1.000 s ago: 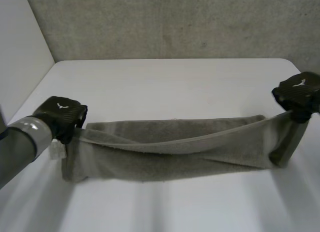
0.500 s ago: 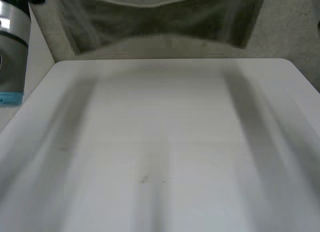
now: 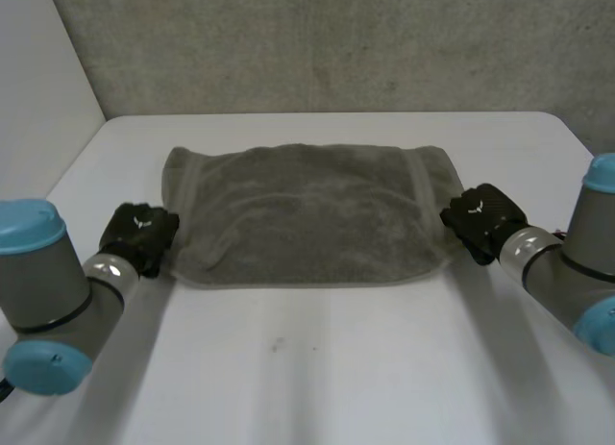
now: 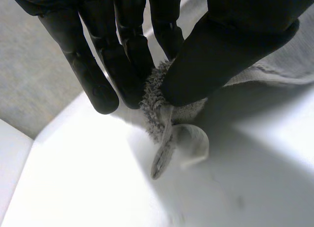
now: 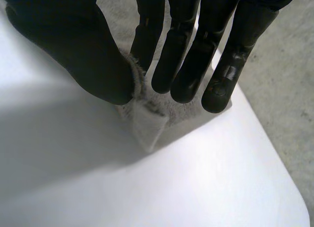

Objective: Fold the towel.

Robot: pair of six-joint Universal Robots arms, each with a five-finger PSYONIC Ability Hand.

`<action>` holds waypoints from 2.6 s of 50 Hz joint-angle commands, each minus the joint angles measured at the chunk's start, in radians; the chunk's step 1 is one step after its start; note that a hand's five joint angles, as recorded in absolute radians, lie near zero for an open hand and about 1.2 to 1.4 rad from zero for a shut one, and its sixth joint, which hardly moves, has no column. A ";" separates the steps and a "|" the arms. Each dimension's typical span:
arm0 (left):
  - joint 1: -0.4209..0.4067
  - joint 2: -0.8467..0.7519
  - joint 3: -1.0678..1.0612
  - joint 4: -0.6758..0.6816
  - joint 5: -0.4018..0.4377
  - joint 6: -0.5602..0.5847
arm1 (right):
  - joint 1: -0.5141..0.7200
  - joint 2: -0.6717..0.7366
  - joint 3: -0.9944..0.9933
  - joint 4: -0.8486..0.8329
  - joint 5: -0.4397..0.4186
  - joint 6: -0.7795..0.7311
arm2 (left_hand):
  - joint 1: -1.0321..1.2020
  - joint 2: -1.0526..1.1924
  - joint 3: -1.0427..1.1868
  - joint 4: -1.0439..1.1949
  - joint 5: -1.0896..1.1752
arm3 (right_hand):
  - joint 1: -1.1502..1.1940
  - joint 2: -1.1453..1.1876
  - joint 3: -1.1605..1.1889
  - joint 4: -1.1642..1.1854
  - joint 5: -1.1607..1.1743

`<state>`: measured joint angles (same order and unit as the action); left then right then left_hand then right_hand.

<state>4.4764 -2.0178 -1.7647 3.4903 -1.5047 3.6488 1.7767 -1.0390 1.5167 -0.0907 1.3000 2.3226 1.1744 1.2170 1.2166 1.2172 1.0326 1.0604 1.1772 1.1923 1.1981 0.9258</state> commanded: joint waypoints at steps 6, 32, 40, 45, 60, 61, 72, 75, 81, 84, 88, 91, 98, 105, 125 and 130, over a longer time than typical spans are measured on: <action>0.024 0.306 -0.114 -0.401 -0.005 0.119 | -0.135 -0.320 0.016 0.591 0.001 -0.121 | 0.222 0.179 0.180 0.179 0.189 | 0.336 0.219 0.204 0.198 0.296; 0.014 0.070 0.171 -0.344 -0.003 0.114 | -0.036 -0.010 -0.260 0.347 0.113 -0.117 | 0.222 0.179 0.180 0.179 0.189 | 0.336 0.219 0.204 0.198 0.296; -0.005 -0.148 0.355 -0.223 -0.006 0.116 | 0.027 0.232 -0.432 0.040 0.180 -0.058 | 0.222 0.179 0.180 0.179 0.189 | 0.336 0.219 0.204 0.198 0.296; -0.009 -0.251 0.448 -0.113 -0.014 0.123 | 0.041 0.331 -0.506 0.012 0.222 -0.066 | 0.222 0.179 0.180 0.179 0.189 | 0.336 0.219 0.204 0.198 0.296; -0.036 -0.349 0.530 -0.028 -0.012 0.126 | 0.059 0.479 -0.665 -0.066 0.240 -0.068 | -0.250 -0.293 -0.293 -0.293 -0.283 | -0.600 -0.716 -0.731 -0.737 -0.640; -0.039 -0.349 0.528 0.007 -0.022 0.128 | 0.061 0.484 -0.673 -0.099 0.246 -0.068 | -0.840 -0.883 -0.883 -0.883 -0.873 | -0.886 -1.003 -1.018 -1.024 -0.926; -0.071 -0.198 0.404 0.167 -0.100 0.125 | 0.067 0.259 -0.522 -0.265 0.282 0.058 | -1.000 -1.042 -1.042 -1.043 -1.033 | -0.886 -1.003 -1.018 -1.024 -0.926; -0.071 -0.113 0.337 0.164 -0.103 0.123 | 0.059 0.144 -0.436 -0.264 0.272 0.148 | -1.000 -1.042 -1.042 -1.043 -1.033 | -0.886 -1.003 -1.018 -1.024 -0.926; -0.063 0.059 0.179 0.154 -0.095 0.113 | 0.043 -0.048 -0.255 -0.198 0.191 0.245 | -1.000 -1.042 -1.042 -1.043 -1.033 | -0.886 -1.003 -1.018 -1.024 -0.926; -0.063 0.120 0.098 0.154 -0.091 0.113 | -0.003 -0.113 -0.166 -0.126 0.116 0.251 | -1.000 -1.042 -1.042 -1.043 -1.033 | -0.886 -1.003 -1.018 -1.024 -0.926; -0.068 0.163 0.034 0.153 -0.091 0.102 | -0.040 -0.150 -0.095 -0.049 0.044 0.251 | -1.000 -1.042 -1.042 -1.043 -1.033 | -0.849 -0.966 -0.981 -0.987 -0.889; -0.068 0.237 -0.034 0.148 -0.091 0.030 | -0.095 -0.177 -0.008 0.046 -0.033 0.247 | -1.000 -1.042 -1.042 -1.043 -1.033 | -0.767 -0.884 -0.899 -0.905 -0.807; -0.069 0.280 -0.073 0.081 -0.060 -0.131 | -0.177 -0.182 0.106 0.045 -0.093 0.245 | -1.000 -1.042 -1.042 -1.043 -1.033 | -0.661 -0.778 -0.793 -0.799 -0.701; -0.066 0.297 -0.075 0.006 -0.031 -0.243 | -0.227 -0.133 0.197 -0.069 -0.212 0.233 | -1.000 -1.042 -1.042 -1.043 -1.033 | -0.479 -0.596 -0.611 -0.617 -0.519; -0.065 0.295 -0.087 0.001 -0.029 -0.246 | -0.253 0.020 0.178 -0.146 -0.214 0.156 | -1.000 -1.042 -1.042 -1.043 -1.033 | -0.379 -0.496 -0.511 -0.517 -0.419; -0.068 0.295 -0.088 0.001 -0.029 -0.246 | -0.257 0.046 0.155 -0.146 -0.208 0.136 | -1.000 -1.042 -1.042 -1.043 -1.033 | 0.275 0.158 0.143 0.138 0.235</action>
<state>4.4115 -1.7234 -1.8521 3.4913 -1.5341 3.4025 1.5244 -1.0163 1.6927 -0.2368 1.0865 2.4821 0.1779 0.1657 0.1667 0.1683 0.0284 0.6353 0.6295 0.6336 0.6287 0.4290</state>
